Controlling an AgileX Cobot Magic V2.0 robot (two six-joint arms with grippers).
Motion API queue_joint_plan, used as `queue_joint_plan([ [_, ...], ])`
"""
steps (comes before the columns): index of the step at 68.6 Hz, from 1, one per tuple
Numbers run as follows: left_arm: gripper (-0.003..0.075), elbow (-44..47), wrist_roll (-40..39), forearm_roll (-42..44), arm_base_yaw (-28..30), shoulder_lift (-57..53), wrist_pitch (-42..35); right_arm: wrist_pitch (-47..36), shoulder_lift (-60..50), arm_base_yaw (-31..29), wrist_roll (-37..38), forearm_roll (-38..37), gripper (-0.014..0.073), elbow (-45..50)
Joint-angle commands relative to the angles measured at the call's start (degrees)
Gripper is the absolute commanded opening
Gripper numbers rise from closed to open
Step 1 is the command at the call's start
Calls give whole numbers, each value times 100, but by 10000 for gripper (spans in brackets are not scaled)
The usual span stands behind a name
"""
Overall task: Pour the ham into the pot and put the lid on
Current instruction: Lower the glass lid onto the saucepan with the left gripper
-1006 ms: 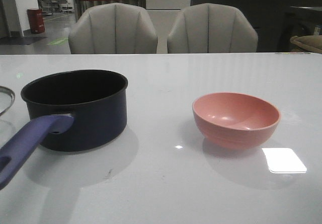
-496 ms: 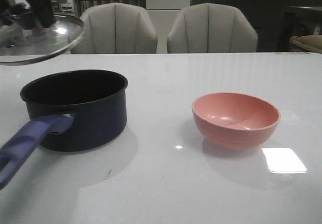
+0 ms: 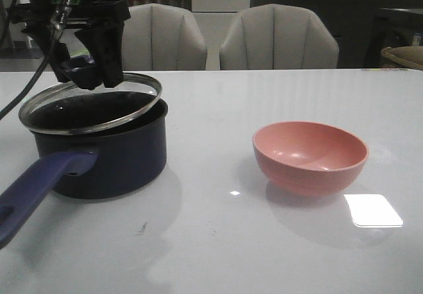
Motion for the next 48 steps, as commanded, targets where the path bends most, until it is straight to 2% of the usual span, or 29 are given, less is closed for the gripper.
queue_joint_plan([
  [1,345,-194,-18,-123,-53,-293,-199,-486,32,6,-59,-25,153,-159],
  [37,480,-194,-18,-123,-53,-79,-309,-486,32,6,-59,-25,153,-159],
  [48,604,-194,-18,-123,-53,-70,-367,-486,32,6,-59,-25,153,-159],
])
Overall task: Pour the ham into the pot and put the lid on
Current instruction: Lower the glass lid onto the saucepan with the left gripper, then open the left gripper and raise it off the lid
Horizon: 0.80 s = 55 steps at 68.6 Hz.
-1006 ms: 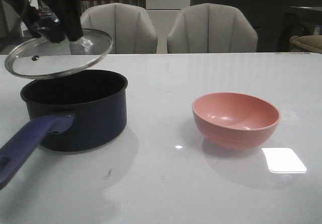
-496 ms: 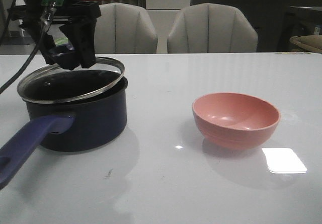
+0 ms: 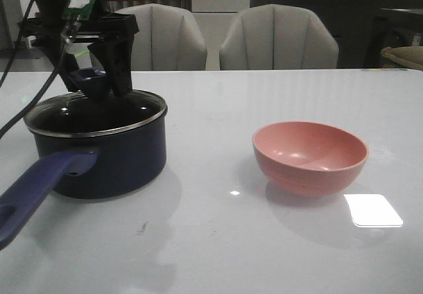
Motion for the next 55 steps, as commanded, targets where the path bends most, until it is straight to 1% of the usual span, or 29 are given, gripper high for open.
queue_joint_plan([
  [1,604,-182,-18,-65,-53,-281,-151,-486,32,6,-59,-25,153,-159],
  [2,619,-182,-18,-65,-53,-281,-151,-486,32,6,-59,-25,153,-159],
  [4,626,-182,-18,-65,-53,-281,-140,-486,32,6,-59,-25,153,-159],
  [15,627,-245,-18,-65,-53,-281,-151,-486,32,6,-59,-25,153,-159],
  [26,625,-601,-18,-65,-53,-340,8,-486,32,6,-59,-25,153,-159],
  [35,625,-659,147,-65,-53,-658,84,-486,32,6,-59,-25,153,-159],
  [46,625,-354,195,-65,-53,-1460,-32,-486,32,6,-59,-25,153,-159],
  [52,625,8,195,-65,-53,-1969,-271,-486,32,6,-59,-25,153,-159],
  [55,625,352,195,-65,-53,-2374,-489,-486,32,6,-59,-25,153,-159],
])
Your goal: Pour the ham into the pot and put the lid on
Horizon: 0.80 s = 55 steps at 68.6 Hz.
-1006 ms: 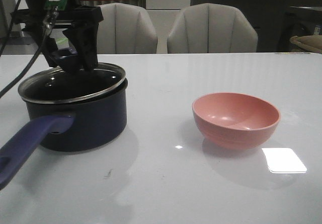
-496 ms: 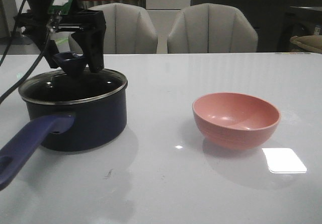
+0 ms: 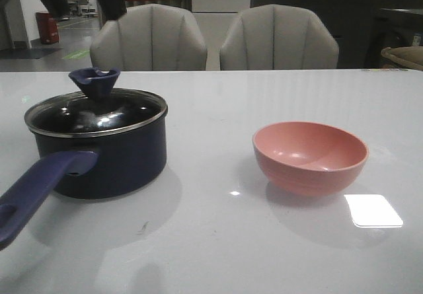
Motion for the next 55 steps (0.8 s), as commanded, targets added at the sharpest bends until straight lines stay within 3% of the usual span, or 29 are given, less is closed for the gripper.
queue_joint_plan([
  [1,625,387,-1,-65,-53,-1015,-542,-486,32,6,-59,-25,153,-159],
  [39,625,4436,-1,-587,-53,-5006,-3015,-486,32,6,-59,-25,153,-159],
  [55,624,5887,-1,-587,-53,-6747,-3517,-486,32,6,-59,-25,153,-159],
])
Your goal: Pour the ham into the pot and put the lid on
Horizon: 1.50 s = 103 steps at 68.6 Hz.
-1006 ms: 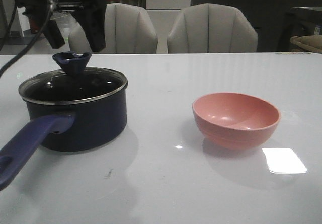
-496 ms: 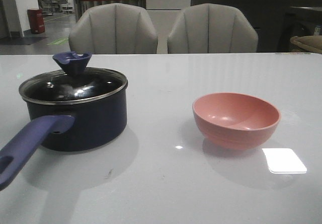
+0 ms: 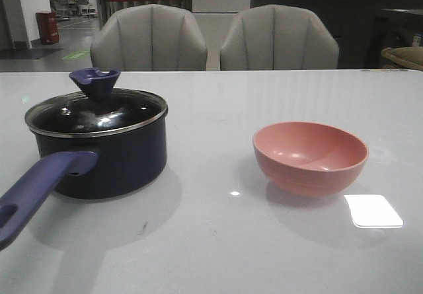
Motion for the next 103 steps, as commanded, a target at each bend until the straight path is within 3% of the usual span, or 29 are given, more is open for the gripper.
queue_joint_plan([
  [1,622,408,-14,-117,-53,-755,-605,-486,32,6,-59,-25,153,-159],
  [12,507,1202,-14,-81,-53,-1912,-988,-486,32,6,-59,-25,153,-159],
  [31,102,1954,-14,-4,-53,-2841,-1519,-486,32,6,-59,-25,153,-159],
  [77,120,2076,-14,137,-53,-2851,-1561,-486,32,6,-59,-25,153,-159],
  [83,120,2351,-146,536,70,-2851,-1977,-486,32,6,-59,-25,153,-159],
  [92,120,3077,-1026,1382,693,-3038,-2977,-486,32,6,-59,-25,153,-159],
  [103,120,3861,-1038,1409,1387,-3393,-3679,-486,32,6,-59,-25,153,-159],
])
